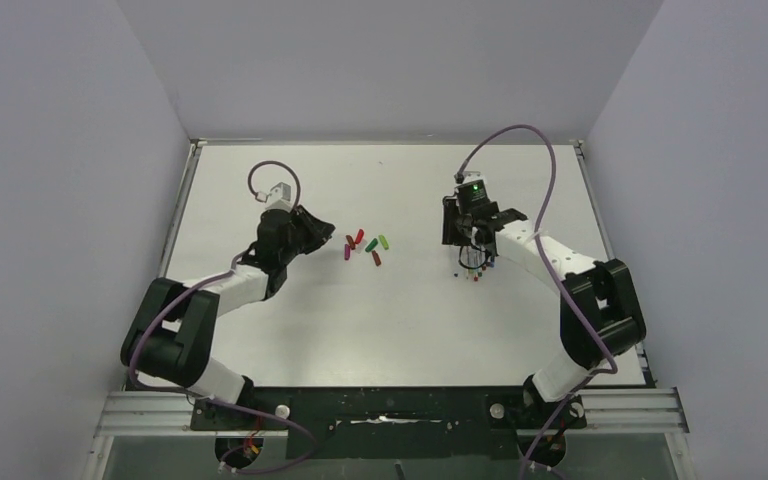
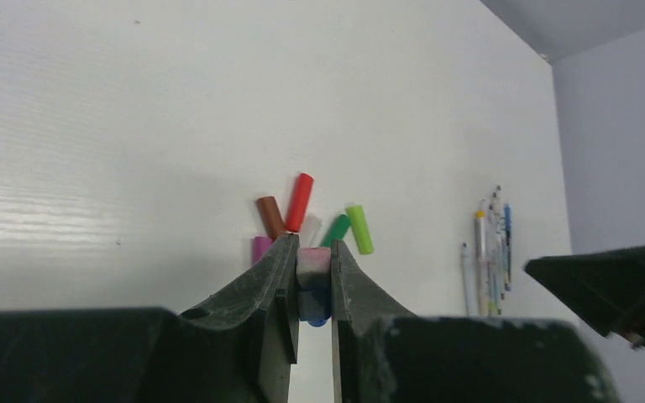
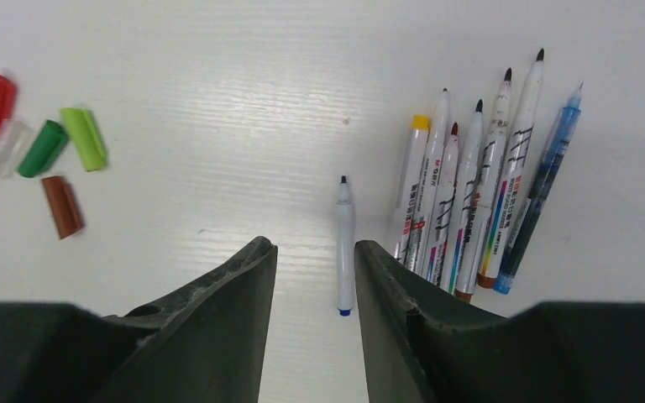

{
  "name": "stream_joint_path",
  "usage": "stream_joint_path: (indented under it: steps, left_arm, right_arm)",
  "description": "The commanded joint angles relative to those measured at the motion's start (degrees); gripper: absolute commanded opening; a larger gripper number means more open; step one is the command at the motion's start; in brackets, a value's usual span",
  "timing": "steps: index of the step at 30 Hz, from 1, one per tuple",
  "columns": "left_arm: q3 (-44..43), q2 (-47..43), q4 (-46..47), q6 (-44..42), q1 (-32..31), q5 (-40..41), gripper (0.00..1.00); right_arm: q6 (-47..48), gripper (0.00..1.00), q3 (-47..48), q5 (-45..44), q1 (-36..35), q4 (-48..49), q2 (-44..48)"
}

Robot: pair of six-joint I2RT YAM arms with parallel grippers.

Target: Open the pen caps

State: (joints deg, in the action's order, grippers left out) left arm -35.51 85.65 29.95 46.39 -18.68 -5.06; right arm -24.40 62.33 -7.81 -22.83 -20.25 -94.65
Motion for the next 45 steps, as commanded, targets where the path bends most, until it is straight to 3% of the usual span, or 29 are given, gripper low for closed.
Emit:
stream_joint_path:
  steps: [1,7,19,25,36,38,40,41,45]
  left_arm:
    - [-5.55,4.75,-5.79,-6.88,-0.73,5.98,0.0]
    - [-12.77,12.8,-11.29,-11.3,-4.38,10.26,0.0]
    - [-18.15,18.36,-17.4,-13.76,-6.4,14.13,0.0]
    - [-19.95,18.59,-19.57,-15.21,-9.62,18.14,0.2]
    - [-19.7,17.31,-21.18,-14.6,-11.21,20.37,0.39]
    - [-19.46,15.77,-21.89,-14.49,-11.21,21.14,0.5]
    - [-18.96,13.2,-22.82,-14.4,-11.21,22.13,0.73]
    - [-18.19,11.3,-22.59,-14.63,-11.25,22.2,0.77]
    - [-13.84,2.52,-21.17,-15.39,-12.48,25.73,0.78]
  right_arm:
    - [-0.28,0.41,-0.76,1.99,-1.76,1.48,5.69]
    - [-0.29,0.45,-3.56,4.1,-2.51,2.96,8.8]
    - [0.5,0.5,-4.44,5.67,-2.43,4.0,10.91]
    - [0.66,0.54,-4.91,5.92,-1.99,4.42,10.97]
    - [0.85,0.65,-6.05,6.23,-0.75,4.11,13.71]
    - [0.69,0.72,-6.43,6.12,-0.54,4.08,14.88]
    - [0.51,0.96,-7.21,5.38,-0.01,3.97,16.51]
    - [0.44,0.98,-7.92,4.38,0.19,4.01,17.59]
    - [0.51,0.98,-12.43,-0.31,2.31,5.64,25.21]
